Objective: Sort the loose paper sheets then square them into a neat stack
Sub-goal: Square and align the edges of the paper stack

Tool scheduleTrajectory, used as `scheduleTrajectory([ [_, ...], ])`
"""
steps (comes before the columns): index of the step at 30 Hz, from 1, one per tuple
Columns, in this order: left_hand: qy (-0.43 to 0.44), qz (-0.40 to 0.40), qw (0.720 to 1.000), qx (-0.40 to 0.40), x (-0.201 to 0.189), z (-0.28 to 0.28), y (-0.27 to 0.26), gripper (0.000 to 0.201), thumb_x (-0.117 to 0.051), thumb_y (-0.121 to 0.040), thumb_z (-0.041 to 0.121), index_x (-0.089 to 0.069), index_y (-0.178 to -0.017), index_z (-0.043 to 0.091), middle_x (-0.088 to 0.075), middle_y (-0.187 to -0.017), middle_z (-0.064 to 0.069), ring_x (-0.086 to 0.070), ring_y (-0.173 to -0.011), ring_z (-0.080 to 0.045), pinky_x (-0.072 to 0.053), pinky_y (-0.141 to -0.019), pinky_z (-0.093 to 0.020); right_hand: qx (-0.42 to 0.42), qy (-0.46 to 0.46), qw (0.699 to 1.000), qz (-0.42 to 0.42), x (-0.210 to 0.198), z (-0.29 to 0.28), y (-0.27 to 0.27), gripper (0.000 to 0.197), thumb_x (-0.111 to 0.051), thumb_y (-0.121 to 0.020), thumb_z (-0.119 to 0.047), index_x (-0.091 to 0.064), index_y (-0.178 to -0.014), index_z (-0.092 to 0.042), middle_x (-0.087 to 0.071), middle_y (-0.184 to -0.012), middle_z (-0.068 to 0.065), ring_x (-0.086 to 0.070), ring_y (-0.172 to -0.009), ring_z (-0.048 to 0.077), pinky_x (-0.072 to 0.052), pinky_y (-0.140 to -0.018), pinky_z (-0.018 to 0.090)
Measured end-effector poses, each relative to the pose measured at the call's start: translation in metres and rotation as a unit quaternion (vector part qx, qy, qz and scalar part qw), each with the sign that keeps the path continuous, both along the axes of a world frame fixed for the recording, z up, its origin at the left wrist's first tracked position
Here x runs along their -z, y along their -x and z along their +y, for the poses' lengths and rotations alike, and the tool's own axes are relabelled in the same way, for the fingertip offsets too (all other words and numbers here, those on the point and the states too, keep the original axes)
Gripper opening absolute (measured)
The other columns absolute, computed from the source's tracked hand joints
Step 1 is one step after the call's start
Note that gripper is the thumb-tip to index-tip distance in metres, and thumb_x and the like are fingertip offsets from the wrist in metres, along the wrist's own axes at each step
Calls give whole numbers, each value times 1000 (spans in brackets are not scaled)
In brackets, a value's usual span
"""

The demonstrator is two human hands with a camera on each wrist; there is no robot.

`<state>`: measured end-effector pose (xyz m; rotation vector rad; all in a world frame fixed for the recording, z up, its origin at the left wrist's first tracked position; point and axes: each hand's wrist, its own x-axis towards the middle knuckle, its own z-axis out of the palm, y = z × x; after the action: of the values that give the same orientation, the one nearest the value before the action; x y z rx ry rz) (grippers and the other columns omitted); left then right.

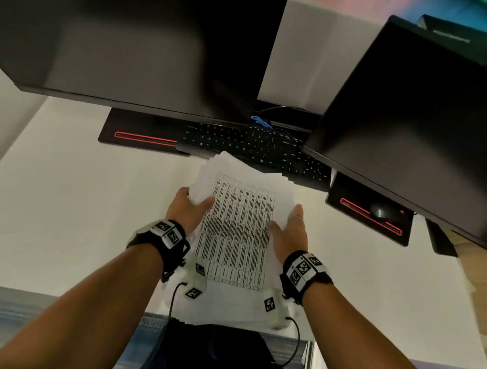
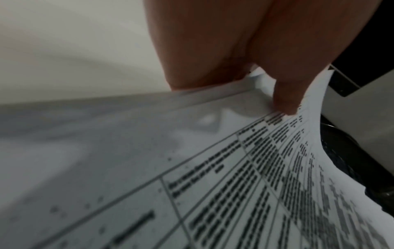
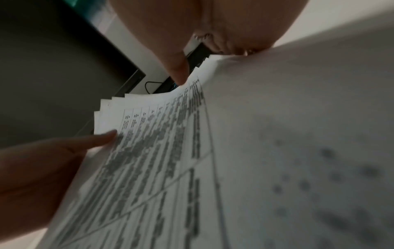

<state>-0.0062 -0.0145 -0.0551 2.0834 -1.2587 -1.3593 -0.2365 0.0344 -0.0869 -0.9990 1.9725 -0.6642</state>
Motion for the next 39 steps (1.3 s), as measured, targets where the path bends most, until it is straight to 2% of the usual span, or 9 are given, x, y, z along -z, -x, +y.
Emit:
scheduleTrajectory([
  [7, 0, 45, 998, -47, -2, -4, 23, 90, -45, -87, 60, -3, -156, 21, -47, -147, -18, -55, -124, -41, -46, -103, -55, -18, -4, 997, 73, -10, -13, -12, 85, -54, -99, -26, 5, -155, -3, 8, -165, 8, 1, -153, 22, -6, -125, 38],
  [13, 10, -44, 999, 13, -10, 14, 26, 41, -61, -96, 32, -56, -124, 2, -65, -117, -15, -62, -107, -34, -45, -81, -35, -77, -46, 995, 33, -7, 10, 6, 83, -53, -100, -25, 6, -155, -5, 10, -165, 6, -4, -152, 20, -12, -108, 14],
  [18, 126, 72, 989, 2, -37, 33, 22, 24, -66, -91, 31, -62, -112, 20, -70, -100, 0, -66, -99, -31, -51, -85, -39, -8, 23, 998, -59, -31, 10, 35, 114, -85, -73, -33, -11, -157, -16, -22, -162, 7, -24, -148, 24, -23, -120, 38],
  [21, 181, 189, 965, 8, -82, 46, 18, 25, -62, -95, 27, -63, -120, 25, -74, -111, 0, -70, -105, -20, -52, -95, -46, 1, 100, 979, -178, -76, 5, 55, 91, -95, -58, -21, -48, -136, -21, -67, -121, -1, -65, -112, 21, -58, -86, 34],
  [24, 262, 218, 940, 1, -124, 49, 21, 27, -60, -96, 13, -61, -124, 16, -74, -113, -1, -71, -104, -15, -54, -95, -40, -15, 184, 963, -196, -129, 3, 62, 42, -89, -66, -10, -69, -103, -16, -73, -88, -6, -73, -80, 13, -56, -57, 16],
  [28, 406, 187, 894, -3, -145, 54, 24, 30, -59, -97, 19, -58, -124, 32, -69, -120, 10, -65, -114, -11, -50, -98, -32, -5, 290, 923, -255, -169, 15, 55, 29, -80, -74, 3, -72, -89, -21, -77, -82, -8, -75, -79, 8, -60, -65, 24],
  [31, 410, 139, 900, 40, -130, 66, 25, 38, -60, -96, 25, -45, -130, 20, -56, -115, 30, -58, -108, 7, -47, -92, -17, -31, 317, 915, -248, -167, 26, 47, 38, -79, -75, 4, -71, -105, -19, -77, -97, -3, -73, -91, 7, -62, -75, 29],
  [35, 361, 150, 921, -3, -112, 66, 23, 42, -71, -89, 31, -41, -117, 24, -55, -106, 14, -59, -90, 11, -48, -80, -13, -39, 313, 926, -207, -159, 23, 40, 67, -85, -69, 0, -58, -130, -6, -60, -119, -13, -67, -100, -2, -57, -76, 16],
  [39, 401, 98, 910, -47, -129, 55, 25, 15, -76, -85, 19, -63, -92, 17, -65, -82, 4, -58, -71, 1, -46, -66, -13, 5, 294, 929, -224, -161, 20, 37, 32, -83, -72, 0, -70, -97, -16, -77, -94, 1, -74, -92, 16, -62, -80, 37],
])
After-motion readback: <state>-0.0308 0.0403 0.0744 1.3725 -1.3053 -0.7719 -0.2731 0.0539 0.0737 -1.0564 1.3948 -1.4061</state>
